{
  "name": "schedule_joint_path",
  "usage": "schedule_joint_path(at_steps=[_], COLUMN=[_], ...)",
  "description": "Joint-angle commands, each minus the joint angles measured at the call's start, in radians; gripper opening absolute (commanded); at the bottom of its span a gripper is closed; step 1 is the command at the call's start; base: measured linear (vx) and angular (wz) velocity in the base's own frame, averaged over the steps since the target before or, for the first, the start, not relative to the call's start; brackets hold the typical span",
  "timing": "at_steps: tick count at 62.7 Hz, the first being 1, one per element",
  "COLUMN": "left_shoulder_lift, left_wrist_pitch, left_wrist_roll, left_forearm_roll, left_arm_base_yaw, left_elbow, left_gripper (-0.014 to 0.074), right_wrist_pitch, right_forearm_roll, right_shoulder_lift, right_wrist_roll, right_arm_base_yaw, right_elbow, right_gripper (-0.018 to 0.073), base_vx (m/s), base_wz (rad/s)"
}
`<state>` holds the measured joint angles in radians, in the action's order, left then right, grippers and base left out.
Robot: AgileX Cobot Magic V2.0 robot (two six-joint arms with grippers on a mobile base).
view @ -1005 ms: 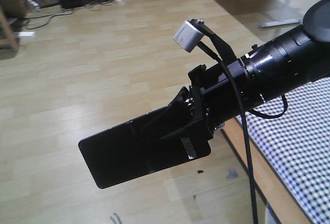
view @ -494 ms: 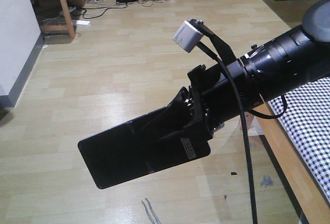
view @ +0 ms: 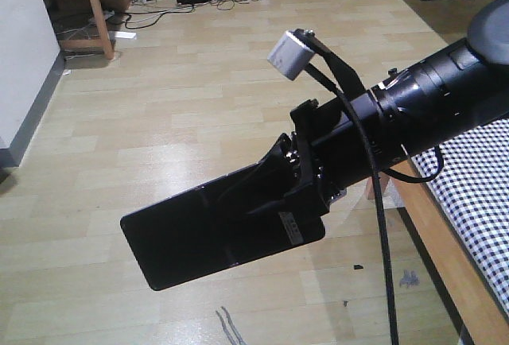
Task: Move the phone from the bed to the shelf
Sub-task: 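Hold the phone in the right gripper while the base drives away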
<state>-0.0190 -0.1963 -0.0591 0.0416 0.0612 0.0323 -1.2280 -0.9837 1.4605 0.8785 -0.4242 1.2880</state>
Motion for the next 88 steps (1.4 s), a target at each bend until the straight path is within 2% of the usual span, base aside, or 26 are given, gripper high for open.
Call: schedule_joint_path(at_steps=[1,48,88], left_shoulder_lift=[-0.008,-0.008,-0.008], left_wrist_pitch=[0.07,0.07,0.07], left_wrist_roll=[0.0,0.0,0.0], left_forearm_roll=[0.009,0.009,0.009], left_arm_base_yaw=[0.0,0.0,0.0], left_elbow=[0.007,0.007,0.007], left_gripper=[0.0001,0.0001,0.0001], right_wrist_pitch=[-0.059,-0.059,-0.059], right_forearm_roll=[-0.075,-0.075,-0.075], right_shoulder_lift=[-0.036,-0.036,-0.036], right_wrist_roll=[0.001,0.001,0.001], right_arm_base_yaw=[0.0,0.0,0.0], right_elbow=[0.023,0.023,0.023], right_gripper=[-0.0002,-0.0002,-0.0002], base_vx=[0.02,0.09,0.26], base_wz=[-0.06,-0.07,0.02])
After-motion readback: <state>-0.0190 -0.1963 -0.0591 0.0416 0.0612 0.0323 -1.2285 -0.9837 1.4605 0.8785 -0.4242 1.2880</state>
